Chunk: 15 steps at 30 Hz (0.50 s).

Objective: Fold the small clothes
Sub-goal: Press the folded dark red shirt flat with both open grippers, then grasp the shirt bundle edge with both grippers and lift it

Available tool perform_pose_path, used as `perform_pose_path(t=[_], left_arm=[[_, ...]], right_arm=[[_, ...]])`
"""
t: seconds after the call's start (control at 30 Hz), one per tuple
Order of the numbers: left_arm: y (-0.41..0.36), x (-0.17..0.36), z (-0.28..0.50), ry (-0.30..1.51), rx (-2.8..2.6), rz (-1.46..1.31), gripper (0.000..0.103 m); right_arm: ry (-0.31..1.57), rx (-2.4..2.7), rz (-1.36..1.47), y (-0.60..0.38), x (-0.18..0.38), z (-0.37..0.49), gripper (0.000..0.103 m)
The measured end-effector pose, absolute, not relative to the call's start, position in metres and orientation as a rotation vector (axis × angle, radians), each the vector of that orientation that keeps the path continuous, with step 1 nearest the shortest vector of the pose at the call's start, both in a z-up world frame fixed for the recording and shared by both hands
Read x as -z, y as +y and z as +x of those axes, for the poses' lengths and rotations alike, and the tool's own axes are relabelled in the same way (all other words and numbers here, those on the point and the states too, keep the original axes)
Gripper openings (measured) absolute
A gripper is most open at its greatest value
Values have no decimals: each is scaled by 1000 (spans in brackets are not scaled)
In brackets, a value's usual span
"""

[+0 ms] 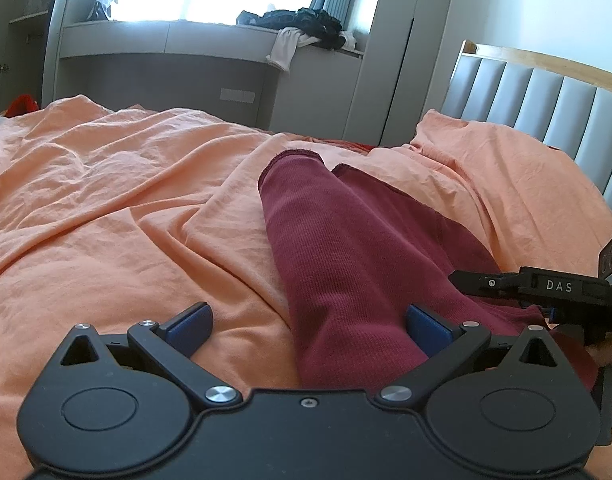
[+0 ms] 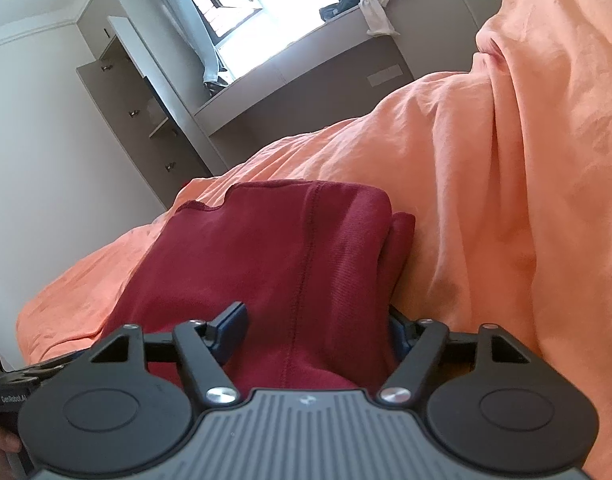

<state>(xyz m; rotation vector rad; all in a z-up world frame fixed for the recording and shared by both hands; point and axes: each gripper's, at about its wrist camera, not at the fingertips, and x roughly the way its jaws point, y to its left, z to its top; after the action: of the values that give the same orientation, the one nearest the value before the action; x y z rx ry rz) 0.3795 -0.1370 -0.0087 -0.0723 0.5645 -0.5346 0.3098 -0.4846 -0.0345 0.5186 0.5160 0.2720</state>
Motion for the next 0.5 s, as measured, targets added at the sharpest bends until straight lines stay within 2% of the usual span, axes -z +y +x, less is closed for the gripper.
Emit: perform_pose_path(t=[0.13,0.23,0.33,0.4,0.5], left_arm=[[-138,5,382,591,542,-69,102],[-139,2,383,613,563,-67,96],[-140,-1,381,627,592,-74,84],[-141,-2,380,634,615,-85,72],[-141,-4,379,653,636,-112,60]], right_arm=[[517,-264,526,-485,37,311,75],[513,-256,529,-483,39,310,75],[511,-247,539,-482,39,309,75],[509,-244,539,-482,39,309,74],[500,-233,533,-480,37,306,69]])
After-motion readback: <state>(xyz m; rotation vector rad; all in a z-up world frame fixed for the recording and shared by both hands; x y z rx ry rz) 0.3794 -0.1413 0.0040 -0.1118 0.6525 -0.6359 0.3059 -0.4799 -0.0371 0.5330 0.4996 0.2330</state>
